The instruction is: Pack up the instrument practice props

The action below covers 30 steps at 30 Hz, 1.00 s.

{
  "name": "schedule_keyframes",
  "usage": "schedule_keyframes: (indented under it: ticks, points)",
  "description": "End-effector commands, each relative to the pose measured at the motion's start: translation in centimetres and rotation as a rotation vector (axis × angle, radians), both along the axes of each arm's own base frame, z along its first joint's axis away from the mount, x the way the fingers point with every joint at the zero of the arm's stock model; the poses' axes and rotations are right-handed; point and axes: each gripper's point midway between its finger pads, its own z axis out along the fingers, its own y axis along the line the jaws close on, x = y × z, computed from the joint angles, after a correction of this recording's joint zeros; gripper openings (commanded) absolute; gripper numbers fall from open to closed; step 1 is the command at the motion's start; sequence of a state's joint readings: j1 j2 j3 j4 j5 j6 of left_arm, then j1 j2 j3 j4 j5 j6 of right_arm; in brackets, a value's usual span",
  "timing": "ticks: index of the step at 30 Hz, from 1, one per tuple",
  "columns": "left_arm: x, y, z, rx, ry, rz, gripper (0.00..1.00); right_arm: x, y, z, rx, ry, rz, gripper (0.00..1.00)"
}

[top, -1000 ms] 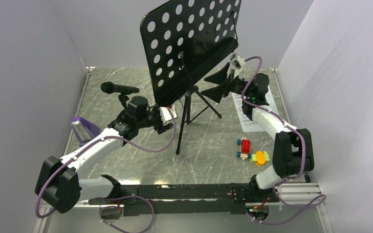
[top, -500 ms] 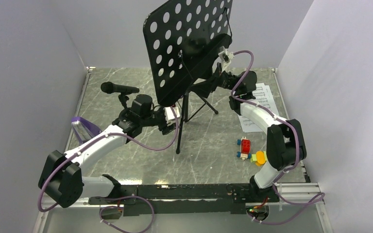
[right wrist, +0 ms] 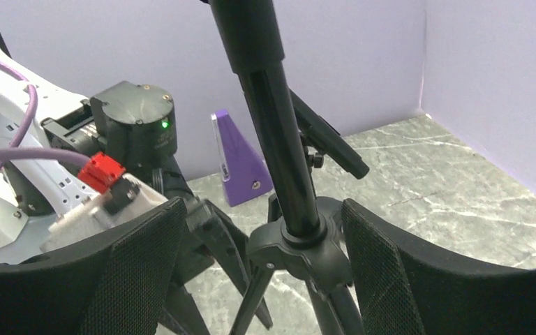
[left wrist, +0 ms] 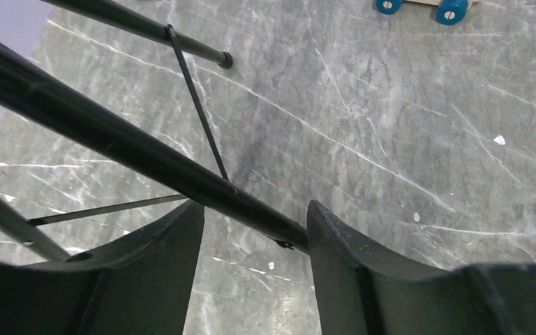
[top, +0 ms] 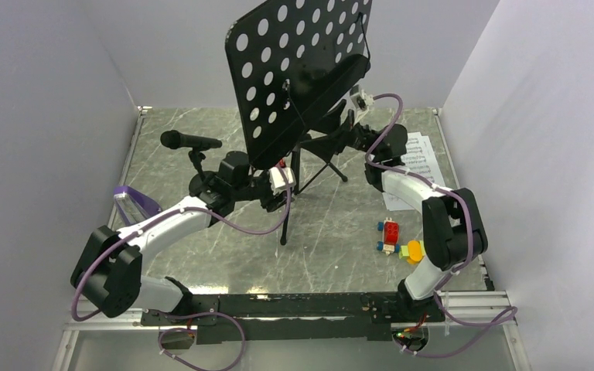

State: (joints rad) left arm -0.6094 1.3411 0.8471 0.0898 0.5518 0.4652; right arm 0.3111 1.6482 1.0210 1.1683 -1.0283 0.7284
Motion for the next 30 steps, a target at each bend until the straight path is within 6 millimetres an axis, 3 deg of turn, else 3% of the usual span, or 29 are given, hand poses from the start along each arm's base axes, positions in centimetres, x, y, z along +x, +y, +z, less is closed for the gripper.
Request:
schedule_keyframes:
  ticks: [1,8,11,13,15,18,24,30]
  points:
    - [0.1,-1.2,1.1,-0.028,0.006,-0.019,0.59,-0.7,1.0,3.1,0.084,-0.169,-0.009,0.82]
    - [0.2,-1.8,0.7,0.003,0.043,-0.032,0.49,-0.6,2.2,3.0,0.123,-0.204,-0.035,0.69]
    - [0.3,-1.7,0.7,0.016,0.046,-0.030,0.42,-0.2,2.7,2.9,0.130,-0.231,-0.074,0.59]
    - [0.4,-1.6,0.8,0.018,0.041,-0.026,0.38,0.4,3.0,2.9,0.133,-0.253,-0.115,0.48]
    - [0.3,-1.5,0.6,0.020,0.042,-0.025,0.34,1.1,3.1,3.0,0.139,-0.259,-0.160,0.22]
    - [0.1,-1.5,0.6,0.017,0.050,-0.023,0.26,2.0,3.3,3.4,0.145,-0.256,-0.210,0.01]
    - [-0.1,-1.2,2.1,-0.002,0.010,-0.025,0.01,1.5,3.3,4.8,0.112,-0.316,-0.234,0.00]
    - [-0.2,0.1,4.8,-0.012,-0.021,-0.027,0.01,2.8,2.4,7.1,-0.032,-0.266,-0.432,0.00]
